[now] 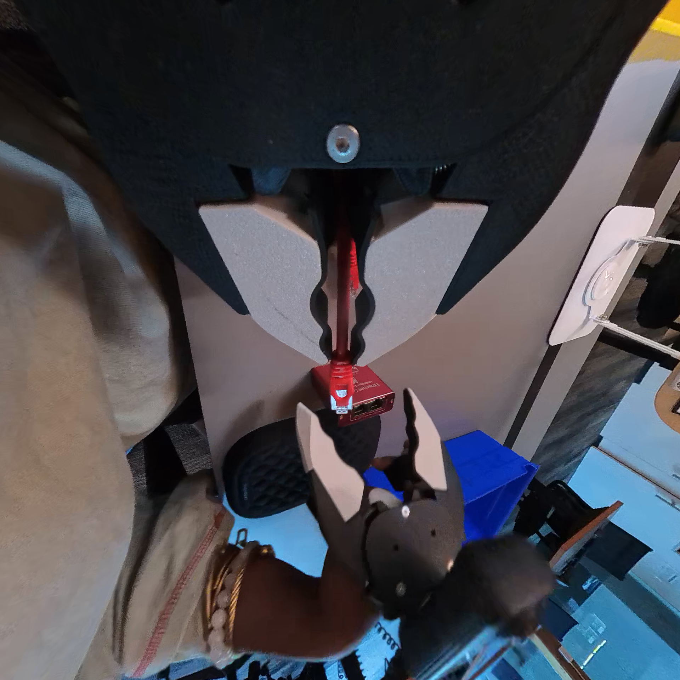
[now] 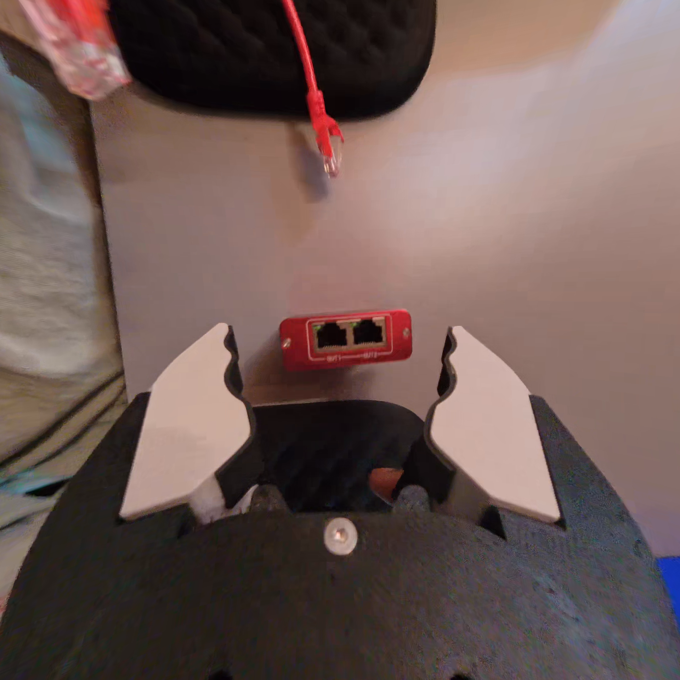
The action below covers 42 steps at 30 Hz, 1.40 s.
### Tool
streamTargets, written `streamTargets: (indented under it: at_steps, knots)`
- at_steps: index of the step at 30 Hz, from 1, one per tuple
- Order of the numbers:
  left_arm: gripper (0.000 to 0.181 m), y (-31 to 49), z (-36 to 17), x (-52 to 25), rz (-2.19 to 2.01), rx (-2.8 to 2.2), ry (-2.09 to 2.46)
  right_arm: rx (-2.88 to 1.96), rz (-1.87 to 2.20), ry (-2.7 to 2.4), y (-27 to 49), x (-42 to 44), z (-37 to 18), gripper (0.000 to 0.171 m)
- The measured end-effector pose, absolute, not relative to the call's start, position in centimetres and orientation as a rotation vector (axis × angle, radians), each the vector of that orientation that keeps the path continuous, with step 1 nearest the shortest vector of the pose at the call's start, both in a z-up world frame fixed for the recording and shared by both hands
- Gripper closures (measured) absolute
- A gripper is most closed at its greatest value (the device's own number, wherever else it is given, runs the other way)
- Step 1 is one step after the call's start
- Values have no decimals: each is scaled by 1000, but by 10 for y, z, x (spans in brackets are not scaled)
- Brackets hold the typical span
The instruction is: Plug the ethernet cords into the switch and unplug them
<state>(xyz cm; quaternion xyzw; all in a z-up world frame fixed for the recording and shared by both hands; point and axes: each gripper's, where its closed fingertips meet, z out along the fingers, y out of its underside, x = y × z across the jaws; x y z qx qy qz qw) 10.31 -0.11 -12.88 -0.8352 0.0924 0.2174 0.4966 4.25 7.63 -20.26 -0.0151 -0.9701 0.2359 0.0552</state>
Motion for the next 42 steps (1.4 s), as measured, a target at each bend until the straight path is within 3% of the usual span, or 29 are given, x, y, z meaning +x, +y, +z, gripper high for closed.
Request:
streamTargets:
  at_steps: [6, 8, 13, 16, 18, 23, 26, 32, 42]
  knots:
    - [172, -8, -131, 99, 538, -2025, 203, 25, 256, -3139, 79, 45, -232, 71]
    - [172, -9, -132, 98, 535, -2024, 196, -3, 125, -3153, 85, 43, -240, 81]
    - [172, -12, -132, 92, 549, -2017, 155, -21, 190, -3147, 84, 42, -239, 82]
    - [172, -15, -134, 85, 531, -2014, 91, 63, 479, -3110, 79, 45, -235, 83]
    - [172, -18, -137, 79, 503, -2020, 22, 69, 891, -3028, 65, 51, -218, 83]
    - [172, -15, -133, 80, 350, -1971, -82, 40, 2019, -2391, 55, 64, -116, 84]
    - [172, -6, -120, 89, 252, -1892, -98, 67, 2424, -2068, 63, 81, -77, 84]
    - [172, 13, -111, 101, 235, -1911, -91, 104, 2619, -1986, 53, 100, -81, 84]
    - [172, 22, -113, 103, 217, -1915, -82, 113, 2593, -1992, 48, 101, -87, 85]
